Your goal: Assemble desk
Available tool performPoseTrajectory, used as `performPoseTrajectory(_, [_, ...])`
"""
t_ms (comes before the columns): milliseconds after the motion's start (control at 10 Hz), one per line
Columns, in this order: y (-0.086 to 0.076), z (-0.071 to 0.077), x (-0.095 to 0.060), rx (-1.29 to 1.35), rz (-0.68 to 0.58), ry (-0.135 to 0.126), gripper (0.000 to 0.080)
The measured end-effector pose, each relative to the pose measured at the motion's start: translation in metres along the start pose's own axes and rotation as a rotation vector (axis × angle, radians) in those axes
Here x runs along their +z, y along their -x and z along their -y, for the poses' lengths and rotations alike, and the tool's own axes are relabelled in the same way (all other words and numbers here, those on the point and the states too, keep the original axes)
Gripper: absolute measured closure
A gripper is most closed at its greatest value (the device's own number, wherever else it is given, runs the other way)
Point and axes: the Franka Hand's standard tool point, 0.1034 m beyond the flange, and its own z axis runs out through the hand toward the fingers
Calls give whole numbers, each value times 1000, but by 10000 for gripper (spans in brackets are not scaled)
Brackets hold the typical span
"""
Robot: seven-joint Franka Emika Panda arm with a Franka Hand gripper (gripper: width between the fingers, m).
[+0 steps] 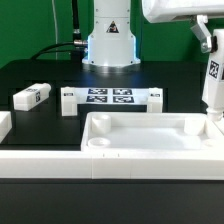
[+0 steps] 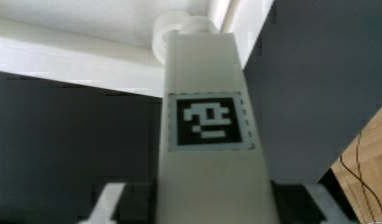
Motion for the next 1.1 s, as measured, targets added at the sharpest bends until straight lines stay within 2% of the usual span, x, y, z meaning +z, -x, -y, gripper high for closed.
performPoseTrajectory(200, [1,1,3,-11,-6,0,509])
performPoseTrajectory(300, [3,1,9,-34,-7,-1,509])
performPoseTrajectory(500, [-8,-10,15,-82,-9,2,509])
performPoseTrajectory(700, [-13,-12,23,-104,-12,-1,509])
performPoseTrajectory(1100, [-12,-9,26,-113,-10,-4,509])
